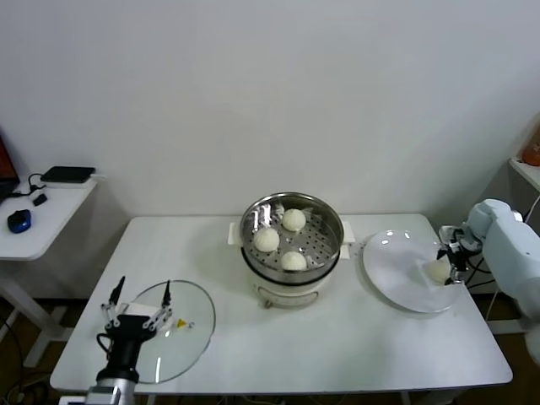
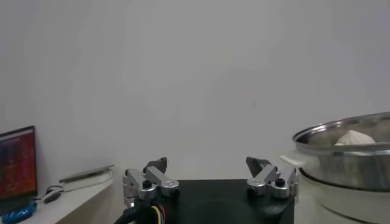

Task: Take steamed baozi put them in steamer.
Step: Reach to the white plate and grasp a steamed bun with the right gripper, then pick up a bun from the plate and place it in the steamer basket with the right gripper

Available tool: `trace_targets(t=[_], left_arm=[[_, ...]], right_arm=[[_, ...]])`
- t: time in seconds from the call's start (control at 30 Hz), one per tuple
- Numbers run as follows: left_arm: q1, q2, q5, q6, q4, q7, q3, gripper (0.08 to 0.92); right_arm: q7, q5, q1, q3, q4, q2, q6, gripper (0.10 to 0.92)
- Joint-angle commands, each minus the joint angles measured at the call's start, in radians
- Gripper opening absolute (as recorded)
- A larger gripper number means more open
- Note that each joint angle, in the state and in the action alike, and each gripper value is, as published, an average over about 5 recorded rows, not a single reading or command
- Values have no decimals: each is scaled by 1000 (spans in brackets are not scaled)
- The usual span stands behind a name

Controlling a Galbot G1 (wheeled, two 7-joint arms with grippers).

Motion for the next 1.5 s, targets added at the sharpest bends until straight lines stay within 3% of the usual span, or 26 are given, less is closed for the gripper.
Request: trace_targets(t=[0.03,0.2,0.47,0.67,1.17,1.5], left_arm=[[1,2,1,-1,1,0,0,823],[1,0,3,-1,4,0,0,823],[2,-1,4,-2,4,0,0,823],[5,-3,4,-4,3,0,-3,823],[14,-14,5,-18,11,0,-10,823],[17,-18,6,-33,34,-2,-15,823]], right_arm=[[9,-44,-1,33,-12,11,1,823],[5,-45,0,37,-15,13,1,819],[-2,-44,1,37,-13,11,1,694],[-17,-4,10,14,11,2,-1,665],[-95,460,179,-332,275,-96,-92,624],[-121,694,429,-549,339,-93,-118,611]])
